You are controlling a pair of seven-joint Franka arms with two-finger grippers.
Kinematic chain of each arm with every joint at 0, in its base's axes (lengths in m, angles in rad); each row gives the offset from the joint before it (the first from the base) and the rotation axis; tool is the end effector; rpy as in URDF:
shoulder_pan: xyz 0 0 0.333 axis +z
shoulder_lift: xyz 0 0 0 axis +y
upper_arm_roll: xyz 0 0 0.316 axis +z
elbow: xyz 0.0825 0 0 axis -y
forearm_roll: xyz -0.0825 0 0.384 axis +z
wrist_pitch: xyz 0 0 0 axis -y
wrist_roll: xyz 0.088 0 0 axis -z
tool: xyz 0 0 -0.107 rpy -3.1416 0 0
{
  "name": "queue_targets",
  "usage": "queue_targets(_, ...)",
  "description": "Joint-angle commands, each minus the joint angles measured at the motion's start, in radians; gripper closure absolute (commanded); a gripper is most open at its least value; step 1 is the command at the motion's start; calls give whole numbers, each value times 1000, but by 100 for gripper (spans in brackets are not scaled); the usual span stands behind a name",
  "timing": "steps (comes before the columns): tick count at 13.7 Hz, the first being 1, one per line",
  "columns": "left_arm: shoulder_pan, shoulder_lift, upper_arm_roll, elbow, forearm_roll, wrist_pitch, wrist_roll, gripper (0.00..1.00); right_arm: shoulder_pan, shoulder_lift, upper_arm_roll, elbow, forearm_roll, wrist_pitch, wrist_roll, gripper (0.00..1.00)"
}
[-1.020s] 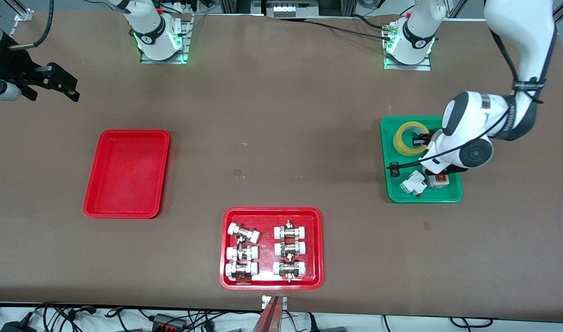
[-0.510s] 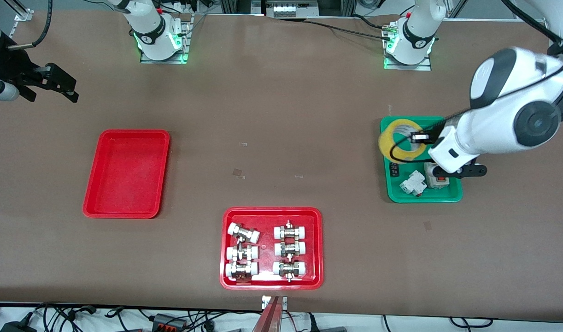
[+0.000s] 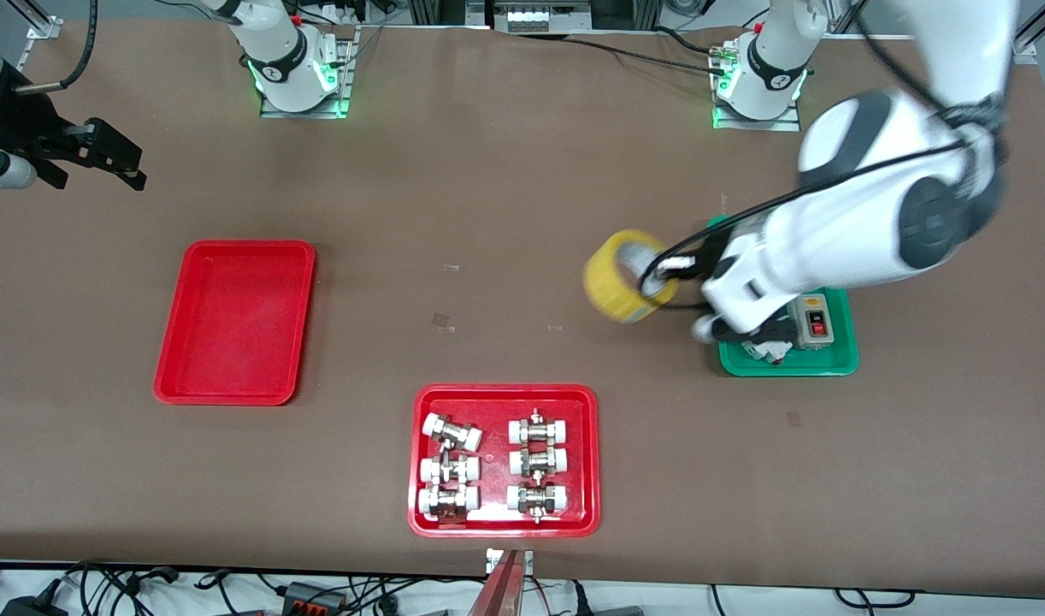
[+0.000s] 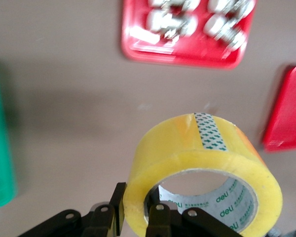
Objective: Left arm passes tape to right arm into tray
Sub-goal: 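Carry the tape toward the middle while the right gripper reaches over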
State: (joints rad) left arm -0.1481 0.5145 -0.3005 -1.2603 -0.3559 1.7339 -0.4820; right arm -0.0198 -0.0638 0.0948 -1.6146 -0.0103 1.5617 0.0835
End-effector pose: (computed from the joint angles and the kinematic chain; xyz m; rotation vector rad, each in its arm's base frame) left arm 0.6394 -0.2902 0.4823 2.6804 0.1769 -0.3262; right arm 0.5322 0.0406 0.6376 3.1261 -0.0138 0.0186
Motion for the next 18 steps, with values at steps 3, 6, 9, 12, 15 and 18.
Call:
queue_targets(3,-169,145,9,68,-155,329,-228,99,0,77,3,10,56,-93,-46,0)
queue_targets(6,-229,206,-3,73,-172,531,-409,99,-12,134,-4,10,267,-101,-194,0)
queue_targets(9,-286,248,-3,73,-294,683,-532,99,-28,218,-9,10,508,-56,-220,0)
queue_targets(12,-332,282,-3,73,-397,835,-581,99,-9,312,0,12,665,93,-315,0)
queue_targets(15,-337,298,-3,81,-402,860,-586,99,50,383,2,16,785,265,-401,0)
queue_targets(18,-337,312,-3,91,-402,860,-573,99,102,447,2,19,903,403,-491,0)
